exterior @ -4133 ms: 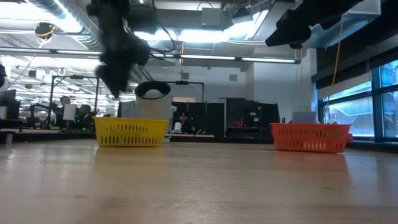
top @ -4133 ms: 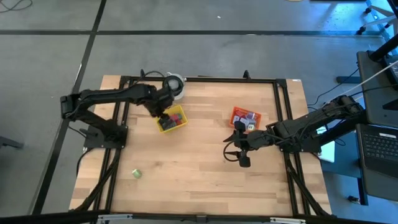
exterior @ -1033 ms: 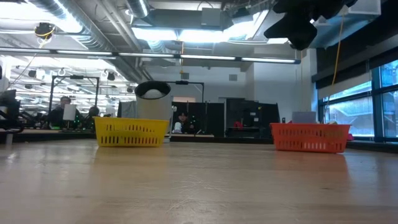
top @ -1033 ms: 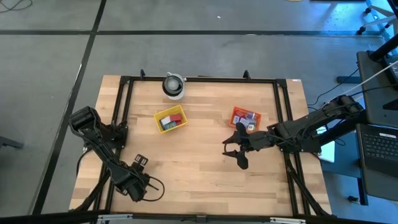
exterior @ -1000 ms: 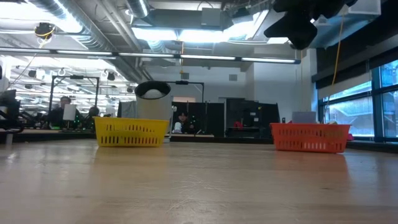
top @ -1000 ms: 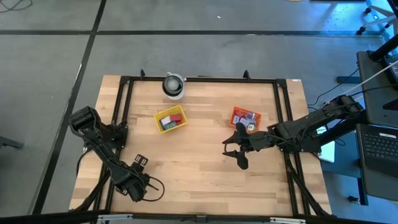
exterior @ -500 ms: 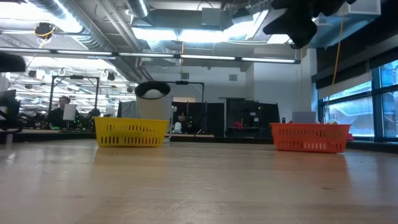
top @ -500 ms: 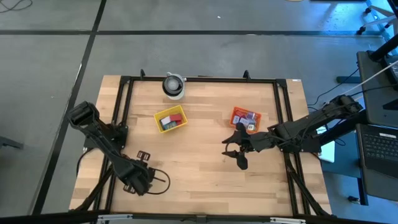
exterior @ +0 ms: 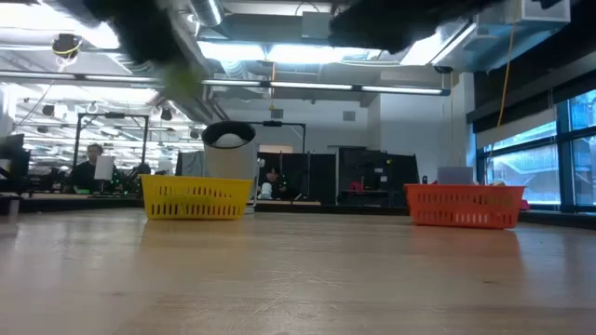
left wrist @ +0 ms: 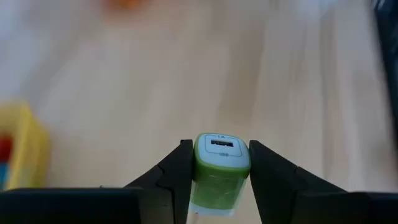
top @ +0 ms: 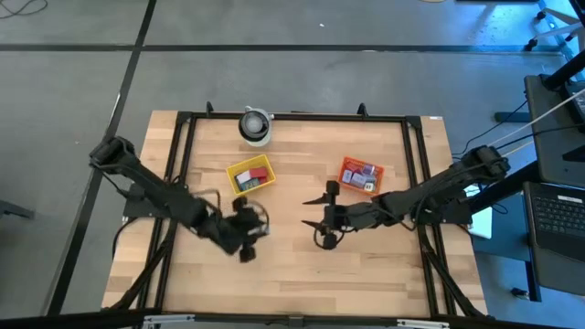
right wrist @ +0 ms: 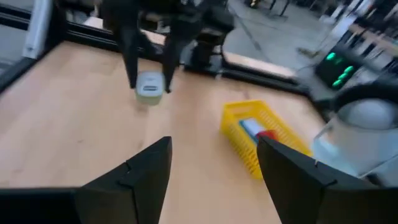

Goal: Pick & Place Office items
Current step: Put the green charger adapter into the orange bin

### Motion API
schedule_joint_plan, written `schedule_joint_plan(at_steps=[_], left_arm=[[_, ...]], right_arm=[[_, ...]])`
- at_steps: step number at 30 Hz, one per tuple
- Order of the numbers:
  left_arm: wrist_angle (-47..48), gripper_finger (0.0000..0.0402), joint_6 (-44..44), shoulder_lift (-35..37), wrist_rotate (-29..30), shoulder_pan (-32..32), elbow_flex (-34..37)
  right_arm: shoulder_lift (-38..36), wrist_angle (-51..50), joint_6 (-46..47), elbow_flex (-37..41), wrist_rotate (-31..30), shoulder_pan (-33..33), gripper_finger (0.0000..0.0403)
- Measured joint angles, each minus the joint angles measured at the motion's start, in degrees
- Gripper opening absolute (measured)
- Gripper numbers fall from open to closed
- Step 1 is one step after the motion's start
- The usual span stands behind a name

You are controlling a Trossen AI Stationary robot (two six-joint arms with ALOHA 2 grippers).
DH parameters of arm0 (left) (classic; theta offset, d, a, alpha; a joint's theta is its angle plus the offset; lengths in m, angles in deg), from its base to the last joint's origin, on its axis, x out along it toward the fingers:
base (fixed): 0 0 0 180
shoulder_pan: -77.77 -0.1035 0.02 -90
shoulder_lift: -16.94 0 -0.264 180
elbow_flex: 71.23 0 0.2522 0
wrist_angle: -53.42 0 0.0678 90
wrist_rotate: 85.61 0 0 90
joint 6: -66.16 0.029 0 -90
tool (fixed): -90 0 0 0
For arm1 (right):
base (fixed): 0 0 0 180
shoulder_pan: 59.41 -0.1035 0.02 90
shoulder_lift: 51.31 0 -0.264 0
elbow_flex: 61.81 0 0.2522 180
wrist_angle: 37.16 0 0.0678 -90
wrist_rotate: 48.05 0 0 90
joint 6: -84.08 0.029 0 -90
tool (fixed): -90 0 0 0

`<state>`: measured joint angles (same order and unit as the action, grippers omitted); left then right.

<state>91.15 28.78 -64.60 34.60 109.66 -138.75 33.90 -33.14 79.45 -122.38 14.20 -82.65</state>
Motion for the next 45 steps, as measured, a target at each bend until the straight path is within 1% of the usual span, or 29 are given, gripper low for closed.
schedule_joint_plan(at_steps=[3,6,8,11,13,15,18,20,23,28,34,37,40,45], left_arm=[[-7.6,0.0126,4.3,3.9,1.9,-4.1,0.0],[-15.0,0.0126,8.9,7.5,1.1,-7.9,0.0],[-19.6,0.0127,11.1,9.5,-1.6,-10.2,0.0],[-24.6,0.0127,11.6,12.2,-8.5,-13.1,0.0],[-27.2,0.0128,11.0,13.3,-13.3,-14.9,-0.1],[-27.2,0.0128,9.5,14.1,-17.5,-16.3,-0.1],[-28.1,0.0128,8.7,14.2,-21.3,-17.3,-0.1],[-29.3,0.0129,8.3,14.2,-24.0,-17.8,-0.1],[-30.2,0.0129,8.7,14.2,-26.4,-18.2,-0.1],[-31.9,0.0129,9.6,14.2,-28.8,-18.7,-0.1],[-33.0,0.0129,11.1,14.2,-28.9,-19.3,-0.1],[-33.3,0.0129,11.2,14.2,-29.7,-19.7,-0.1],[-34.1,0.0129,11.1,14.2,-29.8,-20.1,-0.1],[-34.3,0.0129,10.6,13.7,-30.9,-20.6,-0.1]], right_arm=[[2.2,0.3,-4.2,-3.0,-1.6,-0.6,0.0238],[3.6,-0.1,-8.4,-5.8,-1.6,-1.6,0.0241],[4.0,0.0,-12.3,-7.5,-1.6,-2.3,0.0251],[4.6,0.3,-17.0,-10.8,-2.1,-2.7,0.0278],[4.6,-0.1,-19.1,-12.9,-4.5,-2.7,0.0299],[4.6,0.2,-22.7,-14.5,-6.8,-2.6,0.0318],[4.6,0.2,-26.7,-16.5,-8.3,-2.6,0.0330],[4.6,0.4,-27.5,-17.7,-8.3,-2.4,0.0329],[4.6,0.1,-26.7,-18.1,-6.4,-2.0,0.0323],[4.6,0.5,-24.9,-18.1,-5.8,-1.4,0.0315],[4.6,3.4,-24.5,-18.1,-6.5,-1.0,0.0314],[4.6,3.7,-25.1,-18.1,-4.1,-0.6,0.0314],[5.9,5.0,-27.0,-18.2,-2.9,-0.4,0.0314],[9.8,8.4,-32.9,-18.2,-3.4,-0.4,0.0314]])
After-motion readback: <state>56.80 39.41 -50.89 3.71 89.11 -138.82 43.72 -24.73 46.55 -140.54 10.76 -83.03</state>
